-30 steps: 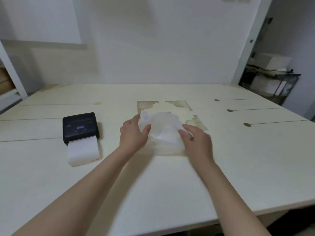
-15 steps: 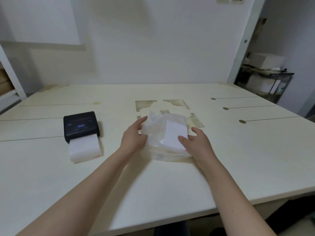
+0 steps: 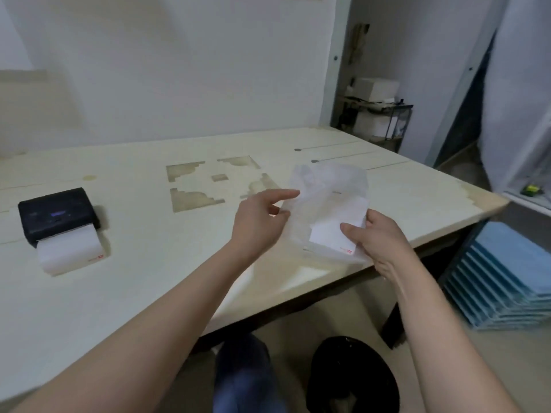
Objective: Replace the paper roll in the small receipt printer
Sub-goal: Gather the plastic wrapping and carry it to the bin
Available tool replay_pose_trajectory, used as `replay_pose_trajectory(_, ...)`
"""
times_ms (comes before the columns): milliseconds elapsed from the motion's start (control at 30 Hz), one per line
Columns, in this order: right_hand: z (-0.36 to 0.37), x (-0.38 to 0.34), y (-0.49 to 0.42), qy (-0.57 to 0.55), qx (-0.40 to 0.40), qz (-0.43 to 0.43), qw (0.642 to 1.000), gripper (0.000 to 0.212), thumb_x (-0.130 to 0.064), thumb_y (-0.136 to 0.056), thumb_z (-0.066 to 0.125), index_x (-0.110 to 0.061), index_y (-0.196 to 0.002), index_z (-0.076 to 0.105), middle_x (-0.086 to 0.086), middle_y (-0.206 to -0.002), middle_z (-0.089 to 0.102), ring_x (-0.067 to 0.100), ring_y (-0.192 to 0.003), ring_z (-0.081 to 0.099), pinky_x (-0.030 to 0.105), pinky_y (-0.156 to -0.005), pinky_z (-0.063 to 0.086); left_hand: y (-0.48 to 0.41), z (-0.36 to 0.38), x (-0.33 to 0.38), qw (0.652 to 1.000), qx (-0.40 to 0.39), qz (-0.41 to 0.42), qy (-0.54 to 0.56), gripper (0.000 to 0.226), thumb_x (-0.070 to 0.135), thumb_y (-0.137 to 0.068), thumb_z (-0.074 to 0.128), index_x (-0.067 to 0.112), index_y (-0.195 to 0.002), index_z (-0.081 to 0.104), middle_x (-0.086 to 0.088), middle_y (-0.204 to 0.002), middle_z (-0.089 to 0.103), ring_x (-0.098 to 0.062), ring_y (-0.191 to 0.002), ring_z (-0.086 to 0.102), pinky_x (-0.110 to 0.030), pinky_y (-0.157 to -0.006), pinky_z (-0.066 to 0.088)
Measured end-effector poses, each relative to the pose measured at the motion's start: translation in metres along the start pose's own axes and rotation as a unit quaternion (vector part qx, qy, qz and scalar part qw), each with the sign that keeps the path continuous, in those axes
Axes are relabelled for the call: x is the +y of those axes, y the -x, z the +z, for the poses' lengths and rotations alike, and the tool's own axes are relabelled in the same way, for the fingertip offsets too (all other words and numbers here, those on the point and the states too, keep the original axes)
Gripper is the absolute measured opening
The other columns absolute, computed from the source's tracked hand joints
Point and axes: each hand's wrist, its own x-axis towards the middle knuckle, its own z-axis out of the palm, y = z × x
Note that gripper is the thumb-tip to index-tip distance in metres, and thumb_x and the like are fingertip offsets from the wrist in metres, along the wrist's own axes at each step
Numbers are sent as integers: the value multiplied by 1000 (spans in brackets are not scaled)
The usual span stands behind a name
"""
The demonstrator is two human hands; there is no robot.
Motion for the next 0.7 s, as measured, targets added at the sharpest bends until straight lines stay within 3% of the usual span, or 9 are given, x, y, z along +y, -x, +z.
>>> replay_pose_trajectory(100,-37,24,8,-8,51,20,998,28,-6,-84,72,-13,-110,67,5,-108,73,23,-94,69,35,-81,56,15,45,16,998,-43,32,-13,41,7,-86,57,36,-111,71,21,-119,68,-4,-88,65,-23,-85,52)
replay_pose_trajectory(233,-77,70,15,-28,93,56,994,35,-4,-82,73,-13,-114,66,4,-106,72,23,-96,69,38,-89,55,39,99,19,990,-112,74,-40,40,6,-87,57,30,-115,71,14,-123,68,-10,-97,66,-28,-92,51)
replay_pose_trajectory(367,-99,136,18,-47,113,115,986,25,4,-80,72,-15,-95,67,2,-96,71,19,-86,68,35,-81,54,67,148,-10,970,-188,126,-85,37,6,-88,57,24,-117,71,9,-127,67,-8,-116,61,-27,-101,47)
replay_pose_trajectory(467,-100,196,20,-30,128,169,977,23,6,-81,71,-3,-101,66,13,-99,69,26,-86,66,32,-72,54,79,176,-49,960,-244,82,-114,38,8,-88,59,23,-122,68,7,-130,65,-9,-120,59,-30,-104,46)
replay_pose_trajectory(600,-89,270,24,27,152,250,956,26,5,-77,70,0,-102,66,17,-101,70,29,-91,67,40,-82,55,88,203,-98,915,-352,13,-197,47,18,-91,57,26,-138,52,-1,-138,59,-21,-124,56,-36,-101,47)
replay_pose_trajectory(700,-74,312,27,78,151,308,936,25,6,-77,58,-1,-100,65,13,-89,66,29,-80,63,35,-71,50,91,216,-126,894,-405,-33,-186,47,15,-92,57,25,-137,52,-5,-136,60,-23,-122,56,-30,-96,48)
